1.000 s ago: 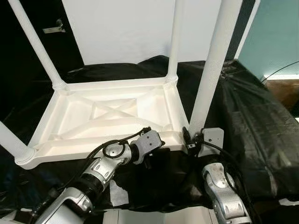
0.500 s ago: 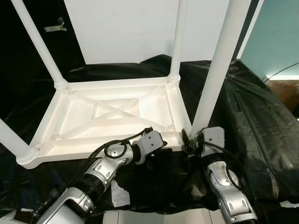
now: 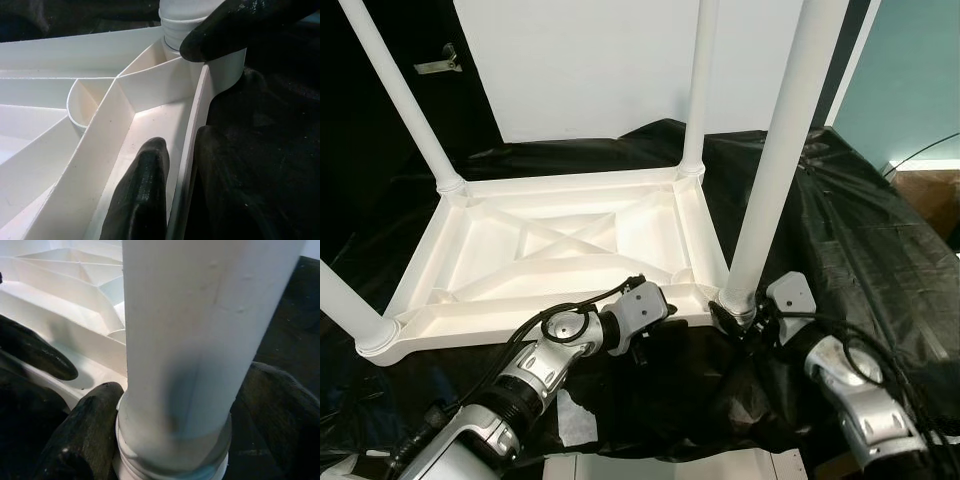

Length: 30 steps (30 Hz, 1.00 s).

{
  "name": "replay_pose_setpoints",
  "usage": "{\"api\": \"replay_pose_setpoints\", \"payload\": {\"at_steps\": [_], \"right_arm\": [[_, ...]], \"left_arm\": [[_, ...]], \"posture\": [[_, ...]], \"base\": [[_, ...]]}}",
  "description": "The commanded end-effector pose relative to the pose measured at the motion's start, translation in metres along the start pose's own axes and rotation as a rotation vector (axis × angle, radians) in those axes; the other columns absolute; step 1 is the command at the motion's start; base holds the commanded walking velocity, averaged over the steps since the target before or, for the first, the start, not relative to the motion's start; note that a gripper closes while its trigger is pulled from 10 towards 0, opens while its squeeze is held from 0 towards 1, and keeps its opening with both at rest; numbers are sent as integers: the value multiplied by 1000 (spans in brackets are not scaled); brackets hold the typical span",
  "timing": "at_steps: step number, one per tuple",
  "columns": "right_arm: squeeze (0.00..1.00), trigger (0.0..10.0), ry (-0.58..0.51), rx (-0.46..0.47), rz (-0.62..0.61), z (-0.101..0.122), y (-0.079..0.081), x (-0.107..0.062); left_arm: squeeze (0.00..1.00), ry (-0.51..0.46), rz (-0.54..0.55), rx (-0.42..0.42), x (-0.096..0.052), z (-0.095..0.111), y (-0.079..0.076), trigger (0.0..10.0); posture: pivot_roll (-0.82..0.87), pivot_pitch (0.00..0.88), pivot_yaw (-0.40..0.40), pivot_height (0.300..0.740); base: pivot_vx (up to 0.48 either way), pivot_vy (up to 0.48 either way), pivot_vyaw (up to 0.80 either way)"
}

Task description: Building children table

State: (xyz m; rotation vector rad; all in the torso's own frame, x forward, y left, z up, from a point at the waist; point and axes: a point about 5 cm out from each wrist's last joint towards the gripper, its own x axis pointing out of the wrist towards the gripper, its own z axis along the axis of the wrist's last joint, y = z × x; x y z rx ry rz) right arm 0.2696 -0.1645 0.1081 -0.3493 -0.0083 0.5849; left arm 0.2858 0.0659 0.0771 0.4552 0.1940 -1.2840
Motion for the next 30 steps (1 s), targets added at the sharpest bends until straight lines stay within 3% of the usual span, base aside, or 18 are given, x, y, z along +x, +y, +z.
{"api": "replay_pose_setpoints", "payload": {"at_steps": [1,8,20,21,22,30], "right_arm": [[0,10000,14,-12,71,-3,-4,1],[0,10000,15,-19,179,-1,-10,2],[0,10000,5,-62,202,6,-29,4],[0,1843,1,-71,210,7,-31,4],[0,0,-5,-74,220,8,-32,4],[0,0,-8,-74,252,9,-31,3]], "left_arm": [[0,148,-345,-91,-4,-35,-37,10000],[0,149,-341,-92,-6,-36,-35,10000],[0,149,-340,-87,-5,-35,-34,10000],[0,149,-341,-87,-5,-34,-34,10000],[0,149,-342,-86,-5,-34,-34,10000],[0,150,-342,-86,-5,-34,-34,10000]], "posture": [[-82,10,0,740],[-71,3,0,740],[-74,1,2,740],[-75,2,3,740],[-74,2,1,740],[-75,0,1,740]], "base": [[0,0,0],[0,0,0],[0,0,0],[0,0,0],[0,0,0],[0,0,0]]}}
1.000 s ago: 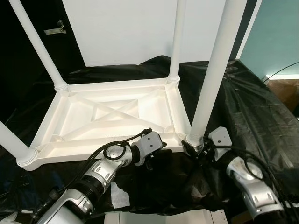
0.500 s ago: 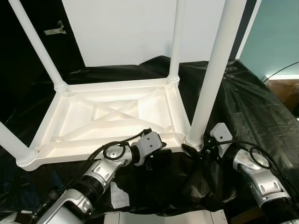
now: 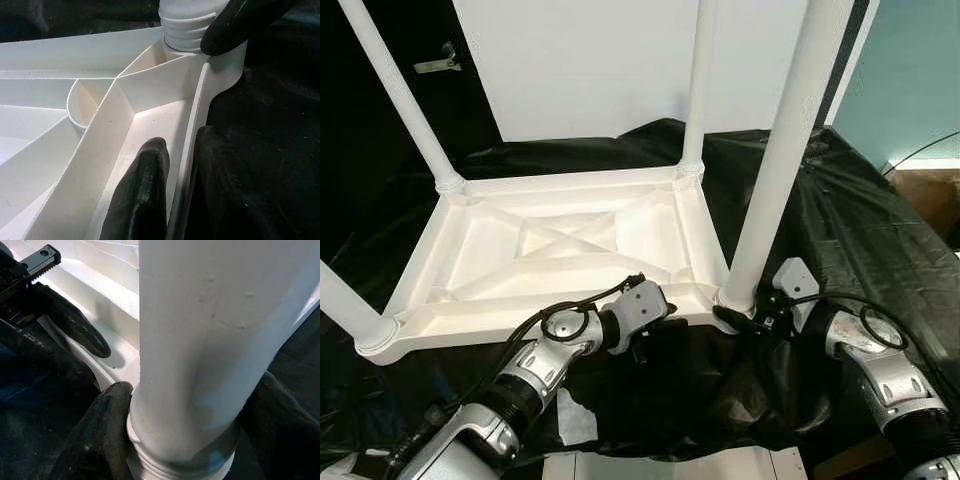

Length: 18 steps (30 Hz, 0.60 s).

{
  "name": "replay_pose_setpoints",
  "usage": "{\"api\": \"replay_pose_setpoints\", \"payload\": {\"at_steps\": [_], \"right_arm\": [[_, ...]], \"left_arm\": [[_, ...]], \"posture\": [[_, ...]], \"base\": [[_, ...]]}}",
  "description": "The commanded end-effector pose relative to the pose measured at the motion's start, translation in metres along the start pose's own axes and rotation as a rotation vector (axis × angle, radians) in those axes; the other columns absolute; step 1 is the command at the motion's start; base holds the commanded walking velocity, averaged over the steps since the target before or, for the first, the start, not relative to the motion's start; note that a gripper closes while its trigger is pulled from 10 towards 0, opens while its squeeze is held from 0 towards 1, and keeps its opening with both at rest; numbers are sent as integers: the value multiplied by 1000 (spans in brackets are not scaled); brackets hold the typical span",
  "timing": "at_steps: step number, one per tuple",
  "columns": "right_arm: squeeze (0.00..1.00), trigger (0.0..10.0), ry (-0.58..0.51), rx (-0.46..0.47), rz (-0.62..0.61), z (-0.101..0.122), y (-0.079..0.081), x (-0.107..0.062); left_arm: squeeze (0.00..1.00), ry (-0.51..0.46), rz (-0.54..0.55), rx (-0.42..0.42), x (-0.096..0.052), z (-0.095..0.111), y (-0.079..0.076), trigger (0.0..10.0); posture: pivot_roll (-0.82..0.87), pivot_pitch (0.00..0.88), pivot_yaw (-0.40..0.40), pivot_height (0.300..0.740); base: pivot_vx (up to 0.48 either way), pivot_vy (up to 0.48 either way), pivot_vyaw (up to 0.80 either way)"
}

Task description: Building children table

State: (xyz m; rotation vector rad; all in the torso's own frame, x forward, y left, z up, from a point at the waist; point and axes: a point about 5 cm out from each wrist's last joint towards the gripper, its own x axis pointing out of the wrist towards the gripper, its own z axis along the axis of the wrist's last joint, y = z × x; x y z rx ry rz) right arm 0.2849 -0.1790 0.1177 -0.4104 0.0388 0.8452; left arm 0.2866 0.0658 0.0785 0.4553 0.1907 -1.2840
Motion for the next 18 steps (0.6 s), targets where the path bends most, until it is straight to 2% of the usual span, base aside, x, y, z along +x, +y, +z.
{"api": "replay_pose_setpoints", "payload": {"at_steps": [1,8,10,11,12,14,15,16,18], "right_arm": [[0,0,-17,-19,-14,5,-9,-4],[0,0,-14,14,-48,1,-9,-4],[0,0,-46,92,-315,-3,-17,1],[0,0,-46,92,-315,-3,-17,1],[0,0,-34,142,-480,-10,-10,1],[0,0,20,199,-685,-22,9,-3],[0,0,42,219,-742,-26,18,-4],[0,0,42,219,-742,-26,18,-4],[0,0,84,247,-865,-29,29,-6]], "left_arm": [[0,152,-343,-88,-5,-36,-35,10000],[0,153,-344,-87,-5,-35,-35,10000],[0,154,-346,-85,-5,-35,-35,10000],[0,154,-346,-85,-5,-35,-35,10000],[0,154,-346,-85,-5,-35,-35,10000],[0,152,-343,-86,-5,-35,-34,10000],[0,152,-341,-87,-5,-35,-34,10000],[0,152,-341,-87,-5,-35,-34,10000],[0,153,-342,-89,-6,-36,-35,10000]], "posture": [[-75,0,1,740],[-78,0,1,740],[-78,0,0,740],[-78,0,0,740],[-74,0,-2,740],[-69,0,-7,740],[-68,0,-6,740],[-68,0,-6,740],[-71,2,-1,740]], "base": [[0,0,0],[0,0,0],[0,0,0],[0,0,0],[0,0,0],[0,0,0],[0,0,0],[0,0,0],[0,0,0]]}}
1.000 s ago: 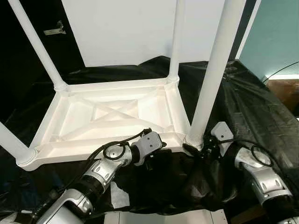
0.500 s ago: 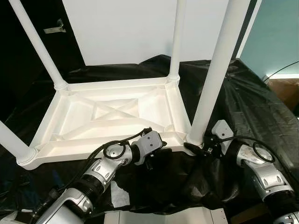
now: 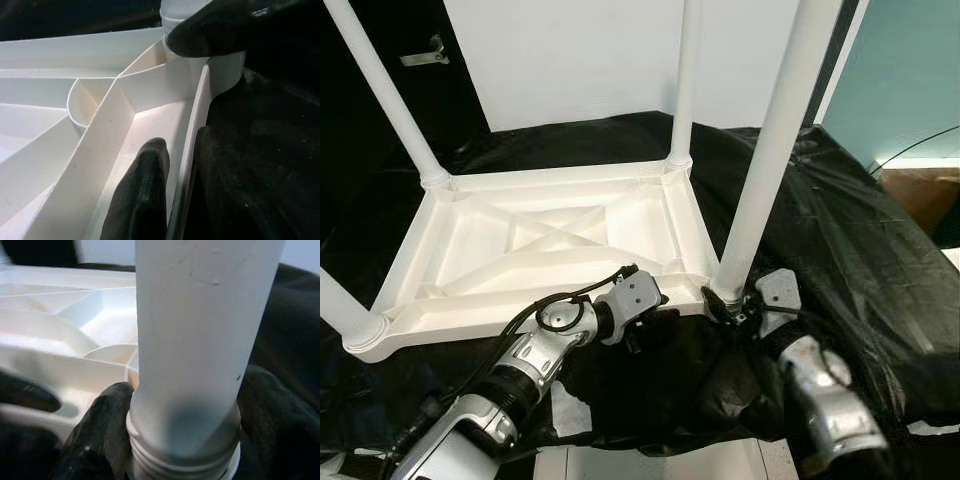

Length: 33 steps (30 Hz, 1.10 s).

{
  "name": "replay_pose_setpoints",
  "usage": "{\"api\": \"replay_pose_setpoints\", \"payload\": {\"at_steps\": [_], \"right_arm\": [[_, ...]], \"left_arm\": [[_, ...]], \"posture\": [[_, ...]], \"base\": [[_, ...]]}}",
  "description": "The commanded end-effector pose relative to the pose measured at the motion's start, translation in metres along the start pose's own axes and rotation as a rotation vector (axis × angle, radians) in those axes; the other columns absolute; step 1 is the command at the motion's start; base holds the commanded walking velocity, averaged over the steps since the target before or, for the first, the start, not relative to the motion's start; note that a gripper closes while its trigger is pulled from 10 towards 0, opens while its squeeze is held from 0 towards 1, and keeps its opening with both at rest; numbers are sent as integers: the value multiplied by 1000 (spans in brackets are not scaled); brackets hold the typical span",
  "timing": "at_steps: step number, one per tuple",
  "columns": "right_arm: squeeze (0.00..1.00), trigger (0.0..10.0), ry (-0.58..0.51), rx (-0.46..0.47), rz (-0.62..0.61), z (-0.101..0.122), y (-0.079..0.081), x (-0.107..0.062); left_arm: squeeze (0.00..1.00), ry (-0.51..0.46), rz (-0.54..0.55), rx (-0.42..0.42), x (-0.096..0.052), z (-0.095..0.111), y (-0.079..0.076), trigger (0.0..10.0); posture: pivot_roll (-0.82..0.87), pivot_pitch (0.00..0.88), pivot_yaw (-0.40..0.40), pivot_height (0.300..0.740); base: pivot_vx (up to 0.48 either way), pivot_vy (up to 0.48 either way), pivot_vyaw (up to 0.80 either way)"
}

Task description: Building children table

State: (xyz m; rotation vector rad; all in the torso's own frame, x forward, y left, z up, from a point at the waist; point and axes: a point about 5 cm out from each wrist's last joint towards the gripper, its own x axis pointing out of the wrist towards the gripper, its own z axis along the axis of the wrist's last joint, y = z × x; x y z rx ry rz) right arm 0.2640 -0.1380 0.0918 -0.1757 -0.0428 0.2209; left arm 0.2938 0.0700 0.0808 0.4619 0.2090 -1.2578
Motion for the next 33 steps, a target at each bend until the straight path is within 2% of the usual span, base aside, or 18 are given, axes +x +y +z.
{"api": "replay_pose_setpoints", "payload": {"at_steps": [1,5,8,13,16,17,18,19,20,25,27,28,29,30,31,33], "right_arm": [[0,0,115,-7,-303,-16,-34,-12],[0,0,127,0,-393,-14,-30,-12],[0,0,104,-19,-367,-11,-21,-10],[0,0,100,-25,-392,-9,-18,-10],[0,0,86,-12,-337,-7,-11,-6],[0,2078,89,-6,-304,-7,-8,-5],[0,2078,89,-6,-304,-7,-8,-5],[0,10000,97,-4,-270,-7,-6,-4],[1000,10000,99,7,-231,-7,-4,-3],[1000,10000,93,7,-177,-7,-2,-1],[1000,10000,65,-52,-51,-2,2,1],[1000,10000,65,-52,-51,-2,2,1],[1000,10000,46,-85,25,3,4,2],[1000,10000,46,-85,25,3,4,2],[0,10000,25,-117,102,8,4,2],[0,10000,3,-179,245,15,-1,3]], "left_arm": [[0,137,-366,-76,-4,-37,-43,10000],[0,142,-373,-75,-4,-38,-44,10000],[0,138,-371,-72,-3,-36,-42,10000],[0,141,-367,-74,-4,-37,-42,10000],[0,145,-367,-77,-5,-39,-43,10000],[0,145,-364,-80,-5,-40,-43,10000],[0,145,-364,-80,-5,-40,-43,10000],[0,144,-362,-81,-4,-39,-43,10000],[0,143,-361,-82,-4,-39,-44,10000],[0,142,-360,-83,-3,-39,-44,10000],[0,139,-362,-82,-2,-38,-44,10000],[0,139,-362,-82,-2,-38,-44,10000],[0,138,-363,-81,-2,-38,-44,10000],[0,138,-363,-81,-2,-38,-44,10000],[0,137,-365,-81,-2,-38,-44,10000],[0,136,-369,-80,-1,-38,-45,10000]], "posture": [[-73,2,2,740],[-78,4,7,740],[-79,4,11,740],[-76,5,10,740],[-74,4,5,740],[-73,3,4,740],[-73,3,4,740],[-73,3,2,740],[-72,3,1,740],[-75,3,1,740],[-81,4,2,740],[-81,4,2,740],[-81,4,2,740],[-81,4,2,740],[-90,6,3,740],[-94,7,4,740]], "base": [[0,0,0],[0,0,0],[0,0,0],[0,0,0],[0,0,0],[0,0,0],[0,0,0],[0,0,0],[0,0,0],[0,0,0],[0,0,0],[0,0,0],[0,0,0],[0,0,0],[0,0,0],[0,0,0]]}}
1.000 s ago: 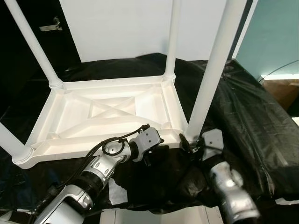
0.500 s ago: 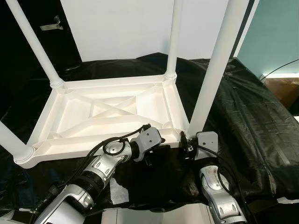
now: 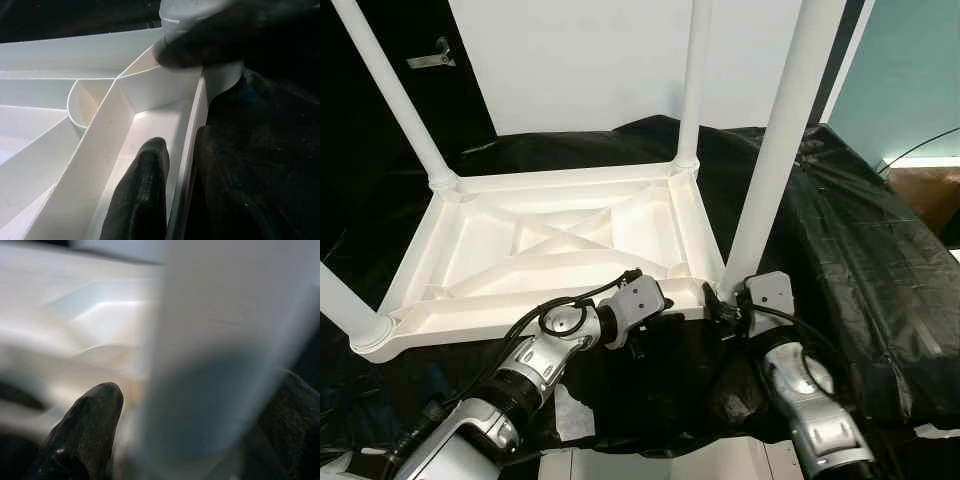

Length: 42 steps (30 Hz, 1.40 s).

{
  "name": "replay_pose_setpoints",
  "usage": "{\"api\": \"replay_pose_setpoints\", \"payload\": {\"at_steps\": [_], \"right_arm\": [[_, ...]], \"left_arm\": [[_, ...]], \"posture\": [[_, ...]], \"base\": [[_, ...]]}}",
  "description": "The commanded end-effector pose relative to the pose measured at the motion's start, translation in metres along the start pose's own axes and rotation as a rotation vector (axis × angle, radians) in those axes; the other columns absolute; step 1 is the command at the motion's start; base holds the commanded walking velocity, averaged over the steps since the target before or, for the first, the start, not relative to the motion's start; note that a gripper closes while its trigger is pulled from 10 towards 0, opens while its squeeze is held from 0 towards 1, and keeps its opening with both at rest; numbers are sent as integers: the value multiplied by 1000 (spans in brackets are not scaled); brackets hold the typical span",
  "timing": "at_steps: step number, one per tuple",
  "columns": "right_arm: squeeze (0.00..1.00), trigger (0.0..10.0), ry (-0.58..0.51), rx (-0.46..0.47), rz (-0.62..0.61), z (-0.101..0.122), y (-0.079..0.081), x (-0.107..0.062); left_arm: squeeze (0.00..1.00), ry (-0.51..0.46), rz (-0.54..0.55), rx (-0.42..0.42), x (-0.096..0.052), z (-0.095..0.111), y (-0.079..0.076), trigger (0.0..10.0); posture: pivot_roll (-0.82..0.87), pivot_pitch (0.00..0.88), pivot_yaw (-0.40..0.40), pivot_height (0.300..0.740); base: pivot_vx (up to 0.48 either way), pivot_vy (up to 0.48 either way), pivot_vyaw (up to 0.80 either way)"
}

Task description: Building children table

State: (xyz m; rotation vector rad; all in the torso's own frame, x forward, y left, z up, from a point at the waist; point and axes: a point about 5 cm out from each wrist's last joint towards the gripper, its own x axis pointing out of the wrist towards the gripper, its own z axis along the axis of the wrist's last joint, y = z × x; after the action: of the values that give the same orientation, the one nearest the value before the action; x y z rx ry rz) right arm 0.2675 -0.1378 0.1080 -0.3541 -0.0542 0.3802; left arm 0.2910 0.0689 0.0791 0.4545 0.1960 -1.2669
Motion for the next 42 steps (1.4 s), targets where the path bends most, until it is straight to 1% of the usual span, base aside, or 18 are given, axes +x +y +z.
{"api": "replay_pose_setpoints", "payload": {"at_steps": [1,2,4,7,11,16,19,20,24,25,29,35,37,38,39,40,41,42], "right_arm": [[0,10000,-7,-34,130,0,-2,-1],[0,10000,-7,-34,130,0,-2,-1],[0,10000,-17,-73,216,1,-13,-3],[0,10000,-17,-79,255,1,-17,-3],[0,10000,-17,-81,375,3,-28,1],[0,10000,-10,-102,435,4,-33,8],[0,10000,-16,-105,438,5,-34,11],[0,8588,-17,-107,440,5,-35,12],[0,8588,-18,-108,440,5,-36,13],[0,0,-17,-107,447,5,-37,13],[0,0,-7,-87,461,3,-38,13],[0,0,5,-55,437,1,-42,13],[0,0,10,7,346,-3,-43,15],[0,0,18,47,287,-7,-40,15],[0,0,18,47,287,-7,-40,15],[0,0,28,80,229,-10,-37,15],[0,0,62,120,97,-20,-27,12],[0,0,62,120,97,-20,-27,12]], "left_arm": [[0,150,-366,-85,-1,-36,-42,10000],[0,150,-366,-85,-1,-36,-42,10000],[0,149,-370,-81,0,-36,-41,10000],[0,149,-371,-80,0,-36,-41,10000],[0,144,-366,-76,1,-34,-40,10000],[0,147,-360,-79,-2,-36,-40,10000],[0,149,-354,-81,-4,-36,-39,10000],[0,150,-352,-81,-4,-37,-38,10000],[0,152,-350,-80,-5,-37,-38,10000],[0,152,-349,-80,-5,-36,-37,10000],[0,153,-349,-78,-6,-36,-36,10000],[0,156,-353,-74,-6,-36,-36,10000],[0,156,-354,-72,-6,-36,-36,10000],[0,155,-355,-71,-5,-35,-36,10000],[0,155,-355,-71,-5,-35,-36,10000],[0,154,-354,-71,-5,-35,-36,10000],[0,153,-354,-72,-5,-35,-36,10000],[0,153,-354,-72,-5,-35,-36,10000]], "posture": [[-104,8,8,740],[-104,8,8,740],[-107,7,9,740],[-107,6,8,740],[-93,3,4,740],[-82,0,4,740],[-78,0,4,740],[-76,0,4,740],[-74,0,5,740],[-70,0,6,740],[-72,0,9,740],[-78,0,13,740],[-78,0,10,740],[-78,0,10,740],[-78,0,10,740],[-78,0,10,740],[-75,0,0,740],[-75,0,0,740]], "base": [[0,0,0],[0,0,0],[0,0,0],[0,0,0],[0,0,0],[0,0,0],[0,0,0],[0,0,0],[0,0,0],[0,0,0],[0,0,0],[0,0,0],[0,0,0],[0,0,0],[0,0,0],[0,0,0],[0,0,0],[0,0,0]]}}
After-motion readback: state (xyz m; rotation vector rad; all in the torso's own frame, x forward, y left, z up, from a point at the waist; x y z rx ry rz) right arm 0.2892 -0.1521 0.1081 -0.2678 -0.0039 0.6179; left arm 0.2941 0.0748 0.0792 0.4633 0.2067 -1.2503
